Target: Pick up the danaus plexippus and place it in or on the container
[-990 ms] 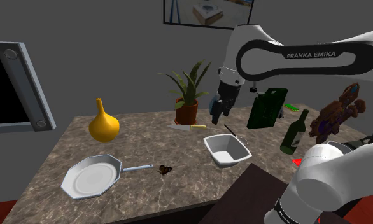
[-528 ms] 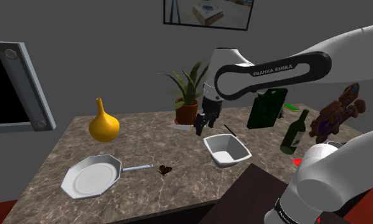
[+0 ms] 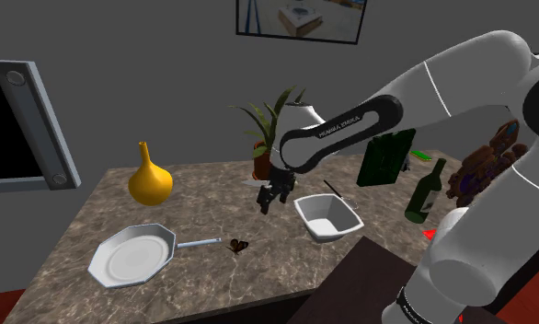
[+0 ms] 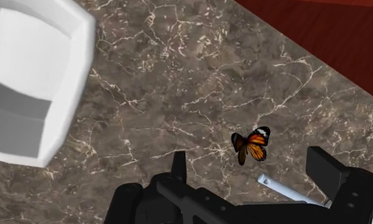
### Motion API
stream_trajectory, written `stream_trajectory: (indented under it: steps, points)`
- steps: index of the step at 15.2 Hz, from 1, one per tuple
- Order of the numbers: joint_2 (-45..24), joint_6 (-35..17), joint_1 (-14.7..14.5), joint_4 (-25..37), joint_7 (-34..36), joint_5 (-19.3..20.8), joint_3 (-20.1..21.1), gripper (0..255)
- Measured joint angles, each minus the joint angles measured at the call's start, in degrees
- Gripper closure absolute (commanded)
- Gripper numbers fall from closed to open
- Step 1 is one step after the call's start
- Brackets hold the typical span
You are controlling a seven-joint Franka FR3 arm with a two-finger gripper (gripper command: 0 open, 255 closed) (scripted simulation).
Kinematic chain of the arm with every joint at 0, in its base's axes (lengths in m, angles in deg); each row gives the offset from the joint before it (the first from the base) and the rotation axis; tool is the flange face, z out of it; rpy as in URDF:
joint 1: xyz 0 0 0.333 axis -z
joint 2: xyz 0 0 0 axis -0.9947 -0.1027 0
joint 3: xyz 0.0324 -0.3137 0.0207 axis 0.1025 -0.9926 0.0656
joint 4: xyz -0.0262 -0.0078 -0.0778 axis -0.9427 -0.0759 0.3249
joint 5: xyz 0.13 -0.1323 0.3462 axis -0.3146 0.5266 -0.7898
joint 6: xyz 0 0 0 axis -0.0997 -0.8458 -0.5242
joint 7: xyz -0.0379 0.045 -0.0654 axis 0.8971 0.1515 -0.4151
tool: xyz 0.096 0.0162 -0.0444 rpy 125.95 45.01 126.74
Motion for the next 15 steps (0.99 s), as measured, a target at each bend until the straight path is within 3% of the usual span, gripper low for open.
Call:
stream_trajectory:
  steps: [10,15]
  points:
    - [-22.87,-13.81,-1.39,9.18,2.08,-0.82,1.58,0]
    - [-34.50,-17.49,-2.55,17.28,3.30,-0.44,1.60,0]
